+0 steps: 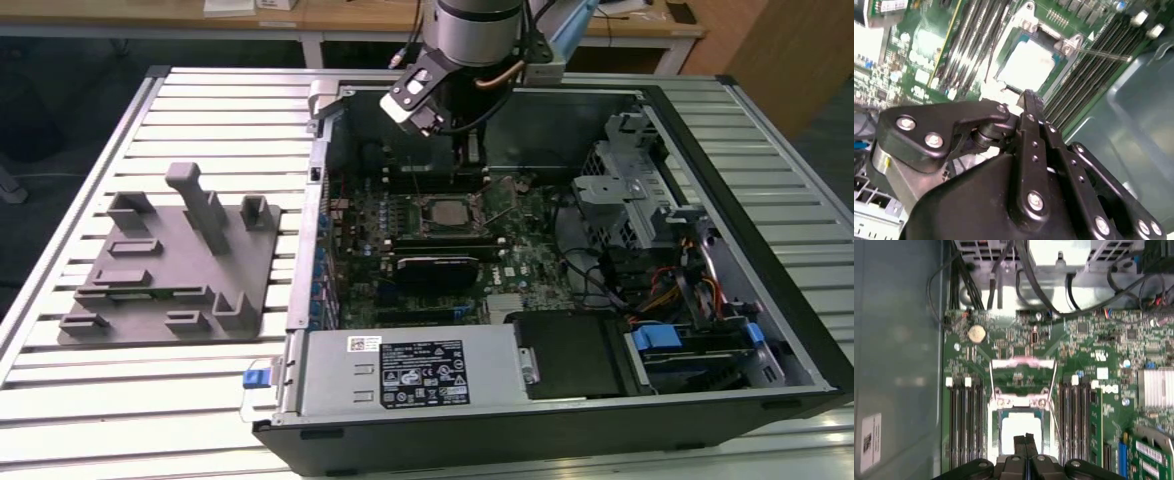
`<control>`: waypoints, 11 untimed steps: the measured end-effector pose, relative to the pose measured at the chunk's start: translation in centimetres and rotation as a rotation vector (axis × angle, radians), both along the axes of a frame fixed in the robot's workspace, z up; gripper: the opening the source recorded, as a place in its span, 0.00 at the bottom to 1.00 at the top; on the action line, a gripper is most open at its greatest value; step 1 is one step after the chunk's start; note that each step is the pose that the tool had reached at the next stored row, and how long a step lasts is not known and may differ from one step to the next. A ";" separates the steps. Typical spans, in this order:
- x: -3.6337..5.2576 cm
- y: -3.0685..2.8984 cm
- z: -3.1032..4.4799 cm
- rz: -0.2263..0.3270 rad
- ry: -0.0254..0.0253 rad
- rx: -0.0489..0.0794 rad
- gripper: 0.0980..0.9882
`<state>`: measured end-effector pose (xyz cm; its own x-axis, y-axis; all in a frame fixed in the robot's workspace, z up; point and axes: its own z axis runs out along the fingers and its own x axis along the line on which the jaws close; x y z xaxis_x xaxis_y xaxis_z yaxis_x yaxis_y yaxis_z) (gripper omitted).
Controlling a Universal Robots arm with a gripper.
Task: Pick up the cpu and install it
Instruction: 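Close the cpu cover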
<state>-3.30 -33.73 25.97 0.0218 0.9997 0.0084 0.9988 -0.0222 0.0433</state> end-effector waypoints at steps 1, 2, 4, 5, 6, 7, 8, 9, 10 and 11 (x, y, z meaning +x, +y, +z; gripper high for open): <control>0.38 0.00 0.00 0.000 0.0002 0.000 0.01; 0.81 0.00 0.00 0.000 0.0003 0.000 0.01; 1.62 0.00 0.00 0.000 0.0006 0.000 0.01; 2.04 0.00 0.00 0.000 0.0008 0.000 0.01; 2.44 -0.01 0.00 0.000 0.0010 0.000 0.01; 2.86 -0.01 0.00 0.000 0.0011 0.000 0.01; 3.30 -0.01 0.00 0.000 0.0013 0.000 0.01; 3.73 -0.01 0.00 0.000 0.0015 0.000 0.01; 4.19 0.00 0.00 0.000 0.0018 0.000 0.01; 4.62 0.00 0.00 0.000 0.0021 0.000 0.01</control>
